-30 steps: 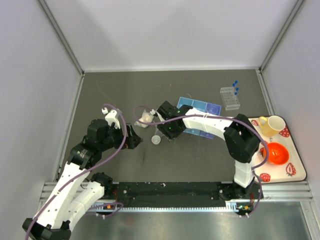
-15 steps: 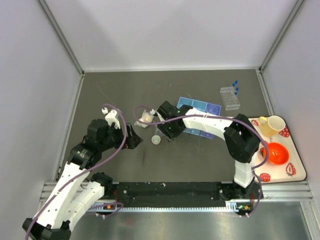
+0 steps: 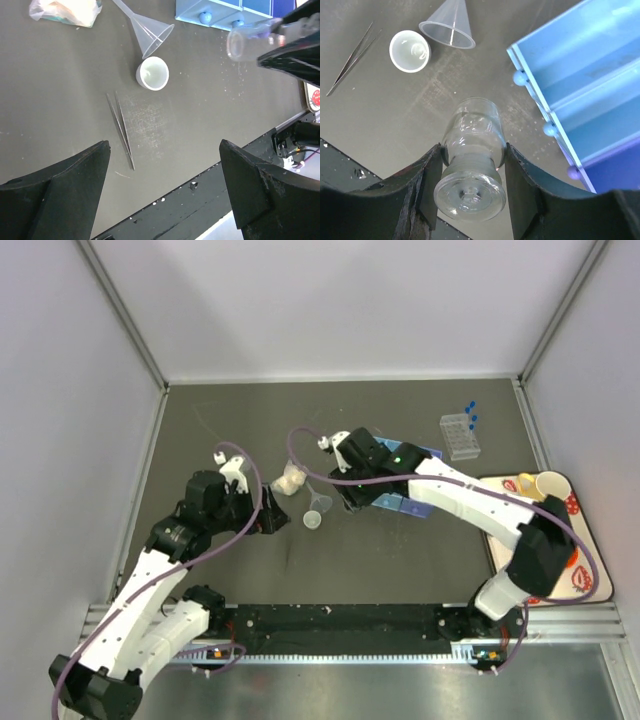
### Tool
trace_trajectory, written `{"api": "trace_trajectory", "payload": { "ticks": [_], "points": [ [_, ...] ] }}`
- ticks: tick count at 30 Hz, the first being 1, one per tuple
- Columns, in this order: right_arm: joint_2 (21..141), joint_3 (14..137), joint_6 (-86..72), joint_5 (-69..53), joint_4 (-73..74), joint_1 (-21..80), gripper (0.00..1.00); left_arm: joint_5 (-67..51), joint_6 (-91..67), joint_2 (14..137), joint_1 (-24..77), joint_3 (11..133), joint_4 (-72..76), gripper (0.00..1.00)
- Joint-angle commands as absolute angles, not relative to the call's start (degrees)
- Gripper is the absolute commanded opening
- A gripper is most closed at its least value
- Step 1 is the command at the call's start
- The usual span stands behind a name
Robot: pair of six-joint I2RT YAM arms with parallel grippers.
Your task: Organize the chemistry lab equipment
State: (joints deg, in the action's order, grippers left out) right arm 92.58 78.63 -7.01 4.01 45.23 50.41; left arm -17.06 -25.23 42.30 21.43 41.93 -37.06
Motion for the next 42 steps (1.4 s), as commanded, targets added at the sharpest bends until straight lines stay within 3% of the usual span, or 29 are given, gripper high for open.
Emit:
{"api": "trace_trajectory", "payload": {
  "ticks": [1,9,18,28,42],
  "points": [
    [85.35,79.98,-8.79,9.12,49.91,50.89,0.19,-20.38,-26.98,44.64,21.80,43.42,-30.86,0.95],
    [77.80,77.52,-11.69,15.03,54.49,45.63,0.18,-21.10,-30.58,50.97,26.62,45.87,-24.62,0.95],
    [75.58,75.15,-14.50,18.98,53.79,34.21,0.18,-15.20,-37.78,66.68,43.23,52.73,-15.49,0.94],
    [79.18,74.88,-15.12,20.65,52.47,28.13,0.18,-18.28,-40.96,80.94,44.47,57.74,-9.06,0.93],
    [84.19,70.23,-15.29,17.84,46.85,27.51,0.17,-17.84,-41.04,92.37,43.95,62.58,-5.10,0.93]
  ]
}}
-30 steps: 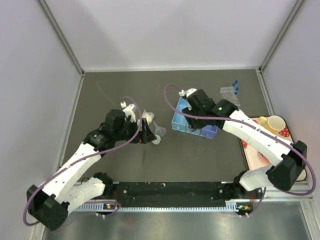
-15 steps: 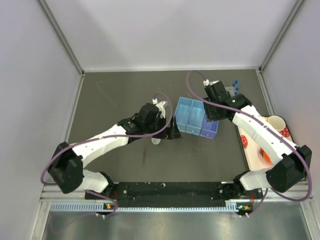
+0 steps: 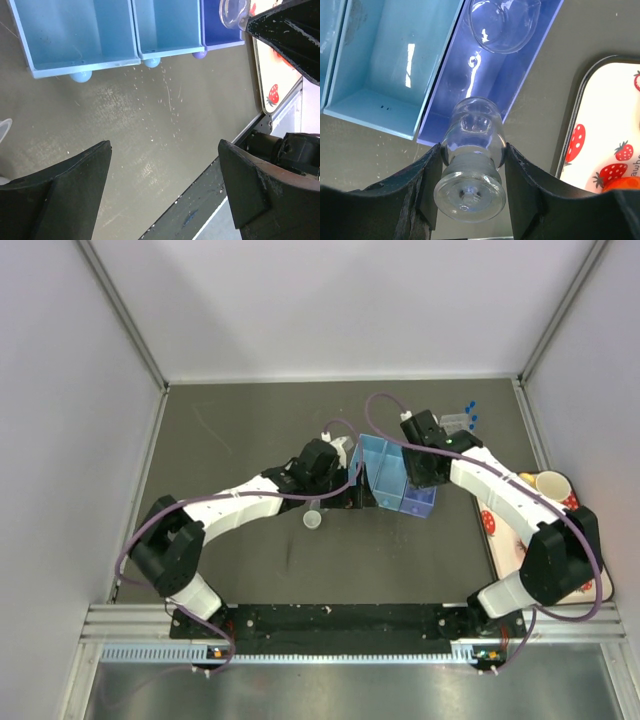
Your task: Organize the chemistry lab equipment
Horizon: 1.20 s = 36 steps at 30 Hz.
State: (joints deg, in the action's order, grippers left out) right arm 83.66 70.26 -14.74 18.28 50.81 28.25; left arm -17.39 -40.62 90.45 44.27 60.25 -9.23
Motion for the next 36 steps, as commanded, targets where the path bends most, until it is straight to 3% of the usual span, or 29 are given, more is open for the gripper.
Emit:
{"api": "trace_trajectory", "payload": {
  "ticks": [1,19,36],
  "points": [
    [84.46,70.05,-15.21,17.67,46.67,27.42,0.17,-17.84,-41.22,92.81,43.77,62.58,-4.75,0.92],
    [85.87,67.06,-16.61,9.84,43.94,28.12,0.16,-17.14,-42.36,97.82,36.48,61.79,-1.58,0.91],
    [84.90,67.32,-19.69,9.67,44.03,36.64,0.15,-17.84,-42.89,98.62,34.19,62.58,-1.76,0.89]
  ]
}}
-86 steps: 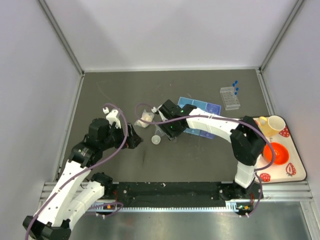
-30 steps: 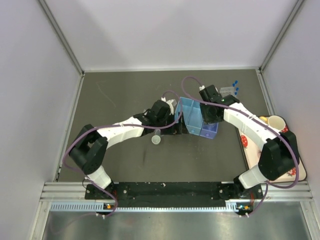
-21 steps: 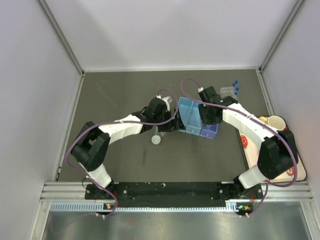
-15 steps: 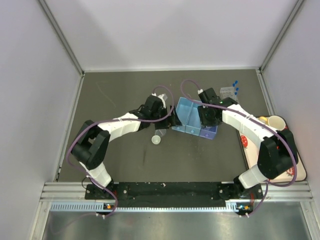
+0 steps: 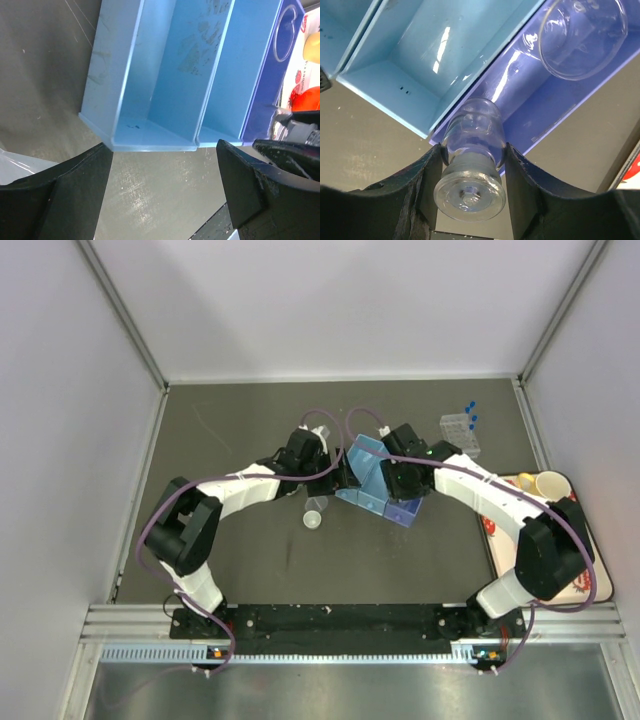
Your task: Organize the chemistry lab equipment
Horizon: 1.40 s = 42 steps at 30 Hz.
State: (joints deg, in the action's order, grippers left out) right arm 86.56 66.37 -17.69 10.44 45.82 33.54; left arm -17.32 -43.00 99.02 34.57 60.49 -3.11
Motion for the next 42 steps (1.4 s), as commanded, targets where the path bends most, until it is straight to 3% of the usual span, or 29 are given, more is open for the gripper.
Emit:
{"api": "trace_trajectory", "payload": {
  "ticks": [1,11,21,42],
  "points": [
    [84.82,67.50,-19.77,9.58,44.03,37.26,0.15,-17.84,-42.72,98.27,34.10,62.67,-1.93,0.89],
    [84.37,67.94,-21.45,8.61,44.21,42.89,0.15,-17.84,-41.66,96.42,32.52,63.37,-3.78,0.89],
    [83.85,67.06,-16.88,16.08,44.21,42.54,0.16,-19.07,-40.25,92.99,32.26,62.14,-5.80,0.89],
    [84.37,60.74,-15.64,9.93,37.10,38.58,0.17,-18.72,-34.10,72.34,32.26,57.57,-15.64,0.89]
  ]
}}
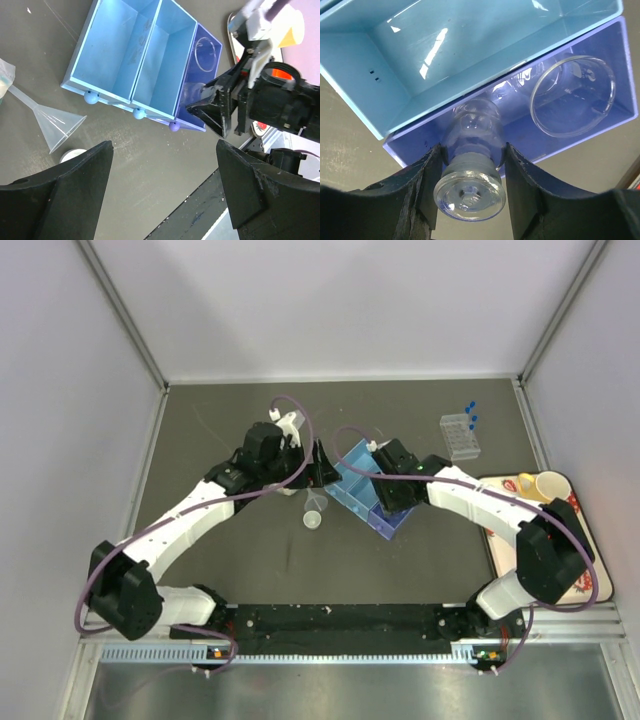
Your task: Organize the chemistry lab equipment
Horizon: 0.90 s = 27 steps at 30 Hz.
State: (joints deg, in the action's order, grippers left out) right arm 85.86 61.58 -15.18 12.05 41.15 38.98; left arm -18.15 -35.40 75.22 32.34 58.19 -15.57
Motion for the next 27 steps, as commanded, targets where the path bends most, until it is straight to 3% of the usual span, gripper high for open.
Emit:
{"api": "trace_trajectory", "payload": {
  "ticks": [1,9,12,23,27],
  "points": [
    [84.55,60.56,-15.91,9.84,36.83,38.58,0.17,-18.89,-34.19,72.07,32.17,57.48,-15.91,0.89],
    [86.39,59.24,-16.17,9.49,35.16,38.50,0.22,-18.90,-33.58,69.35,32.26,56.43,-16.78,0.89],
    [86.92,59.24,-16.26,9.67,34.98,38.50,0.31,-18.55,-33.31,68.47,32.26,56.34,-17.49,0.89],
    [87.54,59.24,-16.17,10.19,34.72,38.50,0.46,-16.44,-31.91,66.10,32.26,55.02,-19.86,0.89],
    [86.66,59.85,-16.00,10.37,35.24,38.50,0.58,-15.56,-31.20,65.48,32.26,54.84,-21.26,0.90]
  ]
}}
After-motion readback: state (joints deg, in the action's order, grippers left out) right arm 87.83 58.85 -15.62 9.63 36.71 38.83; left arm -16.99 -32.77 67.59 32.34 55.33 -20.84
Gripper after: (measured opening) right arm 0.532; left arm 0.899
